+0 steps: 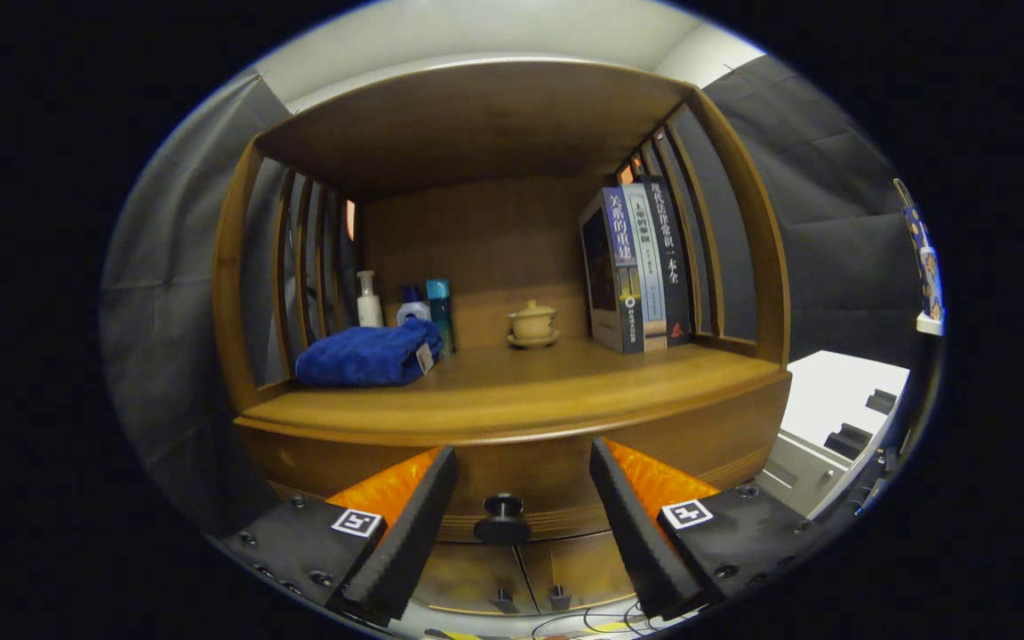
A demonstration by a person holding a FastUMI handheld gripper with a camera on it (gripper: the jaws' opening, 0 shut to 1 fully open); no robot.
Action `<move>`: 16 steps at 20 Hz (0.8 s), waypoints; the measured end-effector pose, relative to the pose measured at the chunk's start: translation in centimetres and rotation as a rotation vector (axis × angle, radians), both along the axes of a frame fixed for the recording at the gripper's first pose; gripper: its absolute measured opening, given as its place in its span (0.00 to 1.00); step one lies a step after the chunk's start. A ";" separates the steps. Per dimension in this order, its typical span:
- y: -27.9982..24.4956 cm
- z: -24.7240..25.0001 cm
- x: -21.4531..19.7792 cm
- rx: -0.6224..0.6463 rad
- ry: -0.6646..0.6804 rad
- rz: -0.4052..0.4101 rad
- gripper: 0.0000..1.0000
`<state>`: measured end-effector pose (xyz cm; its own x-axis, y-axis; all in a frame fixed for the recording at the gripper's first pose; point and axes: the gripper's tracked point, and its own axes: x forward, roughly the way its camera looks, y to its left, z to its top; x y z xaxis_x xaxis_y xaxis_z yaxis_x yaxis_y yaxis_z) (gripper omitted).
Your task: Pull open the drawer, take out the items inside it, and place them on the countertop above the cabinet.
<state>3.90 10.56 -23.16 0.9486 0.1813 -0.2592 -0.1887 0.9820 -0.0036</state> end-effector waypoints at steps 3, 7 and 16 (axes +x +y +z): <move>0.1 -2.4 0.2 0.005 0.041 0.000 0.99; 0.4 -4.5 0.4 -0.015 0.074 0.014 0.91; 1.2 -6.9 0.5 -0.021 0.103 0.042 0.62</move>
